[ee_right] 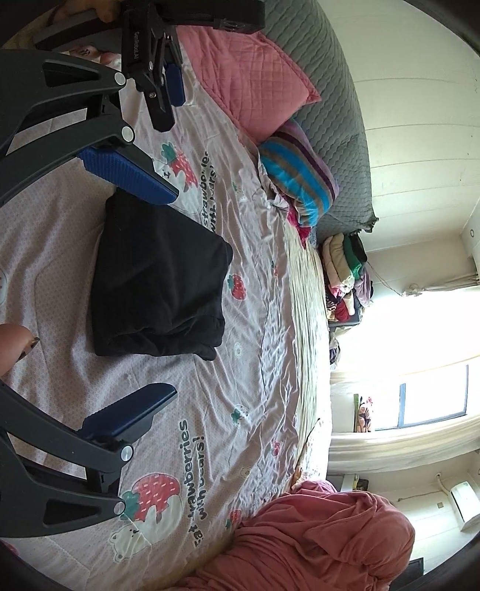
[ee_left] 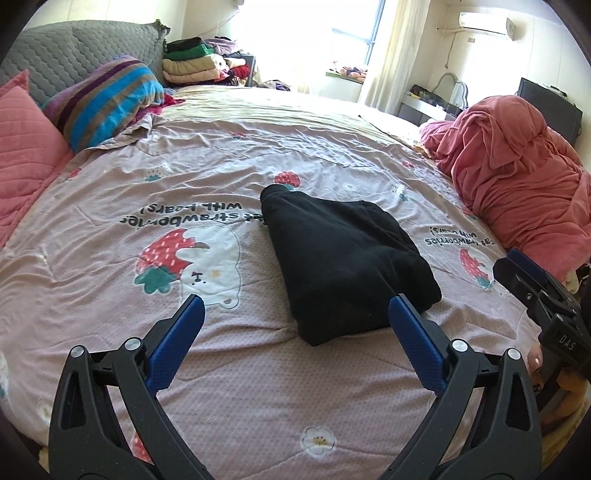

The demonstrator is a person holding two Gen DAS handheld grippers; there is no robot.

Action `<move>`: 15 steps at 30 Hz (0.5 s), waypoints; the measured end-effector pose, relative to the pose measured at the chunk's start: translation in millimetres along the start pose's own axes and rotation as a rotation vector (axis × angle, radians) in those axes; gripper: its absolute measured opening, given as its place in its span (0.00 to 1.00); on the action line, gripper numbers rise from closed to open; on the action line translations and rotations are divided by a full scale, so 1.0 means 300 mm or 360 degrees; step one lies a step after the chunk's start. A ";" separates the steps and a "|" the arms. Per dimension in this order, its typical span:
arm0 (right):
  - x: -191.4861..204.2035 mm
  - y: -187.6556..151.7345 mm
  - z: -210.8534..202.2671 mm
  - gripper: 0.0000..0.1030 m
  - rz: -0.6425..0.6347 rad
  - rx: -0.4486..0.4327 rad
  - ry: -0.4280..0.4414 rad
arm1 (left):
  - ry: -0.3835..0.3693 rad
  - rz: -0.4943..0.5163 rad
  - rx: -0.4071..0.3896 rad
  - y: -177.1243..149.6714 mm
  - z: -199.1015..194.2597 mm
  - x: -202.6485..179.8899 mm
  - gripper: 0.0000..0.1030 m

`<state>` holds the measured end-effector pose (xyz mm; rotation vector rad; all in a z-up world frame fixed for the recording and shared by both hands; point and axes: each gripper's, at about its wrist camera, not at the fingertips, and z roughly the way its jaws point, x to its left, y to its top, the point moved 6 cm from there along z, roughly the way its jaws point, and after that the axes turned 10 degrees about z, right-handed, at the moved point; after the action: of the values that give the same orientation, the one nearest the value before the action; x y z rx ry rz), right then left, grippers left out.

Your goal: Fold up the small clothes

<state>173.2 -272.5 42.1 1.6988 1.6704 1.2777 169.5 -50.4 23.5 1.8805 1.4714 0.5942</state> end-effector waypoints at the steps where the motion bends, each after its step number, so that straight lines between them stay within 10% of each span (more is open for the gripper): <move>1: 0.006 -0.002 -0.008 0.94 -0.0003 -0.0011 -0.0001 | 0.0003 -0.0002 -0.0006 -0.005 -0.008 0.004 0.91; 15: 0.021 -0.080 -0.066 0.96 0.0026 -0.0037 -0.0052 | 0.0055 -0.0010 -0.0054 -0.116 -0.087 0.035 0.91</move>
<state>142.8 -268.0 33.8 1.7139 1.6198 1.2655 130.9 -29.5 15.0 1.8477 1.4798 0.6477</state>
